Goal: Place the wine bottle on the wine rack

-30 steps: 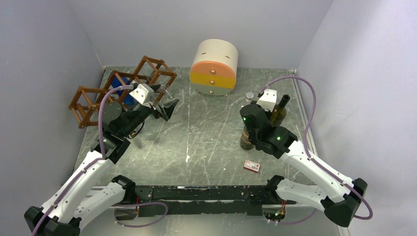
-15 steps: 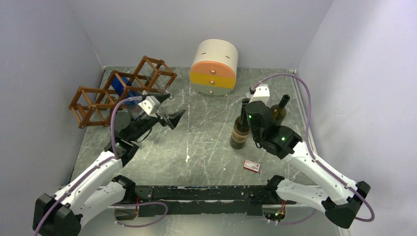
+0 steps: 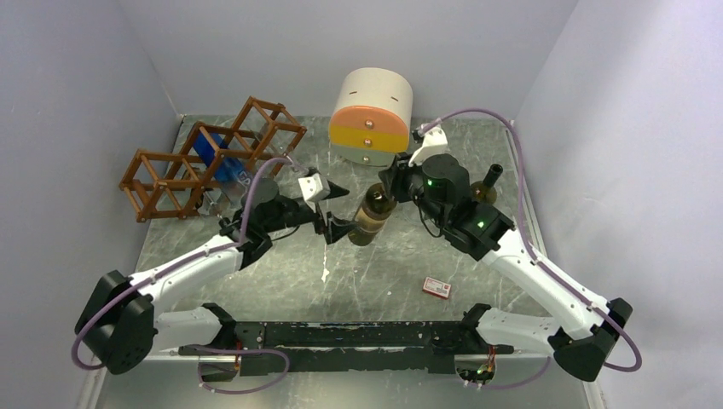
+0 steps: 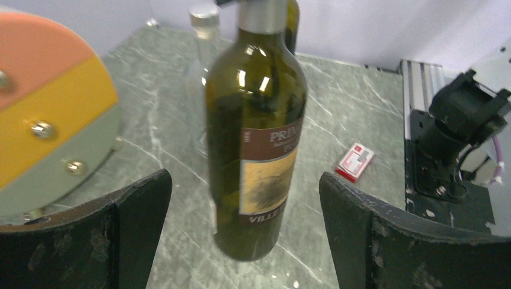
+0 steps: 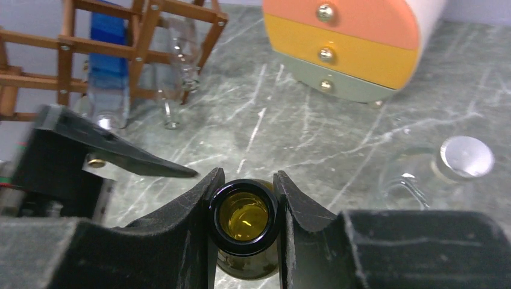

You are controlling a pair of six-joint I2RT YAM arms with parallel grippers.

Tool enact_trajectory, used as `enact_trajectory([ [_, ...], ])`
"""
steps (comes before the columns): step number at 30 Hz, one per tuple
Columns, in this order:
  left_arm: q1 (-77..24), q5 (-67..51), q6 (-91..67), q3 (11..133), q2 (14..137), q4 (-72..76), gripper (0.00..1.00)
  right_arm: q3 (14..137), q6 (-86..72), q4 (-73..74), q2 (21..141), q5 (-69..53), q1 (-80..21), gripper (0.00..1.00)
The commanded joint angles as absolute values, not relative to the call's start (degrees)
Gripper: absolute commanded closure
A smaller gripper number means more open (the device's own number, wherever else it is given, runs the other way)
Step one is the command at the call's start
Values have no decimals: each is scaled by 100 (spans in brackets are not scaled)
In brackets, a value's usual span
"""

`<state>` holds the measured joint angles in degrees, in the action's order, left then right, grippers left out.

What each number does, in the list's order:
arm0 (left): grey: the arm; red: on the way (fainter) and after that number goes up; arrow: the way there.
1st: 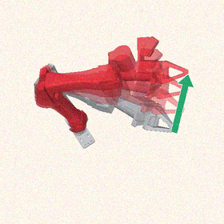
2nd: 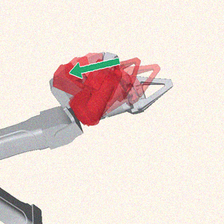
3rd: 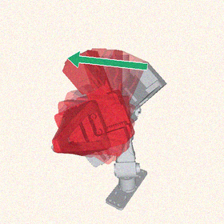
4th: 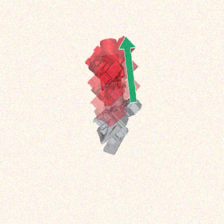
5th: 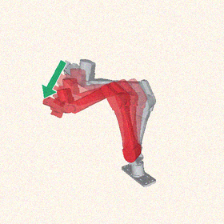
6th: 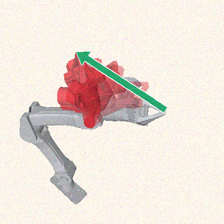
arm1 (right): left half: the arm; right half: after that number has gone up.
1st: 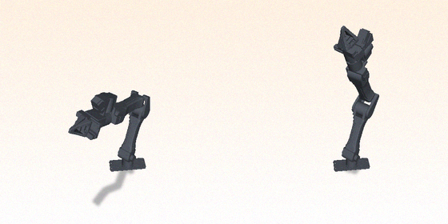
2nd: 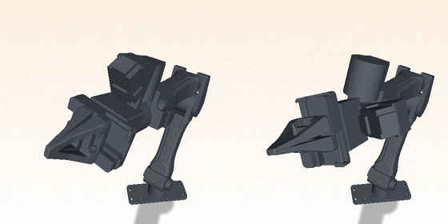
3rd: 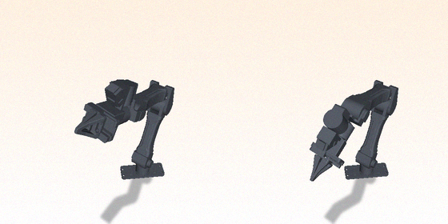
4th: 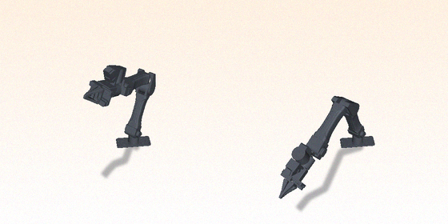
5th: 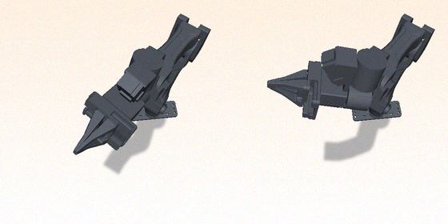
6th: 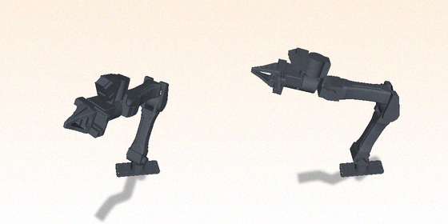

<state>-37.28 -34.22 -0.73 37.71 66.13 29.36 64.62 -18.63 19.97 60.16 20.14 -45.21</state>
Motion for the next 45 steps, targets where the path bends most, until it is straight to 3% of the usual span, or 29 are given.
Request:
enact_trajectory([
  [1,-3952,-3492,128,4080,6962,2629,4,6970,-2159,1134,6088,1264,-4474,100],
  [9,-3969,-4098,207,4696,7705,1958,4,7194,-2388,922,6273,550,-4408,100],
  [16,-3972,-4247,-146,4574,7818,2710,5,7196,-2404,888,6177,251,-4323,100],
  [21,-3968,-4223,-329,4377,7698,3300,64,7187,-2342,918,6034,140,-4229,100],
  [22,-3965,-4362,-337,4319,7698,3533,79,7177,-2347,926,5991,81,-4220,96],
  [23,-3971,-4441,-312,4278,7706,3669,91,7138,-2345,934,5942,7,-4213,84],
  [26,-3973,-4477,-71,4354,7797,3779,93,7137,-2259,1225,5864,102,-4202,46],
  [28,-3971,-4369,357,4523,7802,3409,93,7133,-2107,1432,5844,87,-4203,32],
  [36,-4024,-3042,3081,5347,7382,784,93,7190,-1756,1812,5937,-13,-4198,27],
  [45,-4294,-1127,5639,4883,6375,36,93,7119,-1200,2489,5537,410,-4207,27],
])
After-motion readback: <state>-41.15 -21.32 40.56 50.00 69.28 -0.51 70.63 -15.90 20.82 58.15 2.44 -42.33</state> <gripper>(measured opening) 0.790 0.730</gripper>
